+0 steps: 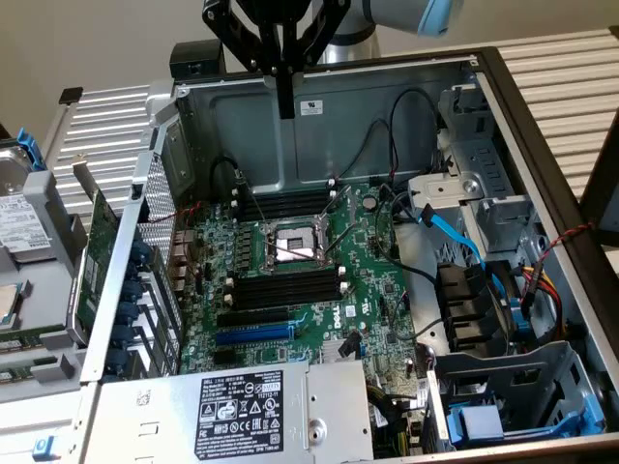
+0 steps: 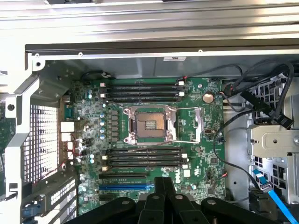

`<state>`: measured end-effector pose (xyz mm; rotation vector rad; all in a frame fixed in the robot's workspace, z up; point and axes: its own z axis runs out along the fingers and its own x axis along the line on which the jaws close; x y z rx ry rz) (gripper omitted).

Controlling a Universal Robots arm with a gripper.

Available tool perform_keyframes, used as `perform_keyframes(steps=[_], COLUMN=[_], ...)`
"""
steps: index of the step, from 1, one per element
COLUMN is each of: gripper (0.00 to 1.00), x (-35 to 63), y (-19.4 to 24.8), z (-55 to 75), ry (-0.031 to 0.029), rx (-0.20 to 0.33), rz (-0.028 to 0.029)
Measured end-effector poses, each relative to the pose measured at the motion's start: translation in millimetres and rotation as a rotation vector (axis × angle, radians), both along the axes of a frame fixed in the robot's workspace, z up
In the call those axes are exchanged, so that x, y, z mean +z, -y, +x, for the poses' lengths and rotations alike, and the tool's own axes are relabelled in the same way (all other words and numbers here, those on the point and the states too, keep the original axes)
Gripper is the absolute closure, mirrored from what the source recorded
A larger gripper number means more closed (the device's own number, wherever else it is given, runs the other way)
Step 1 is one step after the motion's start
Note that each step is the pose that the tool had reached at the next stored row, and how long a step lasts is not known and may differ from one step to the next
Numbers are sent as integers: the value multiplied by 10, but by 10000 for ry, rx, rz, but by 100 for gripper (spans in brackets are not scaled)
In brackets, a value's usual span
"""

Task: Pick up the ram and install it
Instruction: 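Reach for the ram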

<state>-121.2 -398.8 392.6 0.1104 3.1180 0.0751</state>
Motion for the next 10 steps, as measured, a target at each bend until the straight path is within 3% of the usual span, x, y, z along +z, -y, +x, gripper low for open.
perform_keyframes(steps=[1,3,8,10], gripper=[90,90,90,90], x=[1,1,0,0], y=[0,0,1,2], z=[-7,-35,-147,-200], ry=[11,104,497,628], rx=[1,1,0,0], rz=[-1,-1,13,13])
